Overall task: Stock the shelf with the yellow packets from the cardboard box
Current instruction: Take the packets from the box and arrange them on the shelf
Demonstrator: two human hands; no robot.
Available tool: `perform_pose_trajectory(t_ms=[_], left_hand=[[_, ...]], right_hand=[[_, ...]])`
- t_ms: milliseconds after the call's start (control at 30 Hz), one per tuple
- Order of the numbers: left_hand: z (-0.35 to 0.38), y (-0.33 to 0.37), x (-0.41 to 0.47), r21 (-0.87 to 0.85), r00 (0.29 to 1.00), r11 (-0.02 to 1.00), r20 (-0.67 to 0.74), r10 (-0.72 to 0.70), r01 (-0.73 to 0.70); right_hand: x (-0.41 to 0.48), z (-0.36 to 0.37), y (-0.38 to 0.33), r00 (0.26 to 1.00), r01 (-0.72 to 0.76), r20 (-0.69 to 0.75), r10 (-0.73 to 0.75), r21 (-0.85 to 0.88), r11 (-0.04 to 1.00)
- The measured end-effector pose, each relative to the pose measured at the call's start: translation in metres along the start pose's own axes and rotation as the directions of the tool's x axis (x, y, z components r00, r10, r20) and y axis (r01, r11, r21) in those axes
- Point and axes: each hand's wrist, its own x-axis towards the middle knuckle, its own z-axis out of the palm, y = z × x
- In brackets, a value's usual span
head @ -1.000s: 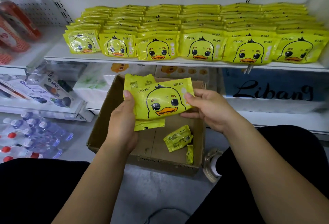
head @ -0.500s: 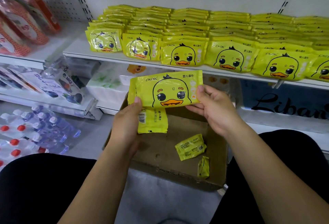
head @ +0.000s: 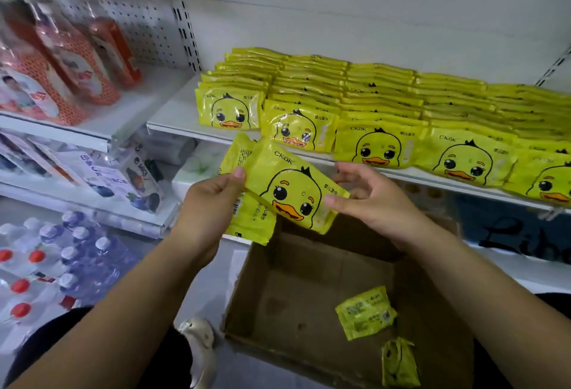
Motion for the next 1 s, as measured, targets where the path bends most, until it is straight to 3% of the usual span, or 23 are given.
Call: perform_pose_trajectory(t_ms=[100, 167, 267, 433, 533, 667, 833, 1000], left_hand=[[-0.019, -0.012, 0.027, -0.015, 1.000, 1.000, 0.025, -0.002, 0.002], [-0.027, -0.020, 0.037, -0.035, 1.000, 0.999, 0.029, 0.011, -0.010], [-0.035, -0.021, 0.053, -0.037, 0.997, 0.997, -0.034, 0.066, -0.067], [-0.064, -0.016, 0.099, 0.034, 0.961, 0.990, -0.237, 0.143, -0.138], [-0.079, -0.025, 0.124, 0.014, 0.927, 0.994, -0.361, 0.108, -0.110], [-0.091, -0.026, 0.143, -0.103, 0.904, 0.992, -0.427, 0.019, -0.070], [-0.102, -0.029, 0.152, -0.134, 0.899, 0.990, -0.438, -0.020, -0.044], [-0.107, -0.031, 0.154, -0.149, 0.902, 0.989, -0.429, -0.055, -0.011]], right_hand=[[0.033, 0.022, -0.014, 0.997, 0.032, 0.073, -0.007, -0.335, 0.942], [0.056, 0.042, -0.021, 0.994, 0.050, 0.113, 0.000, -0.441, 0.896], [0.092, 0.071, -0.026, 0.991, 0.082, 0.131, -0.027, -0.429, 0.899], [0.153, 0.096, -0.047, 0.986, 0.128, -0.033, -0.162, -0.469, 0.874], [0.188, 0.110, -0.069, 0.960, 0.182, -0.087, -0.266, -0.530, 0.828], [0.238, 0.134, -0.085, 0.913, 0.302, -0.009, -0.408, -0.658, 0.690], [0.272, 0.154, -0.081, 0.897, 0.340, 0.150, -0.416, -0.835, 0.432], [0.286, 0.150, -0.082, 0.881, 0.302, 0.116, -0.458, -0.884, 0.358]])
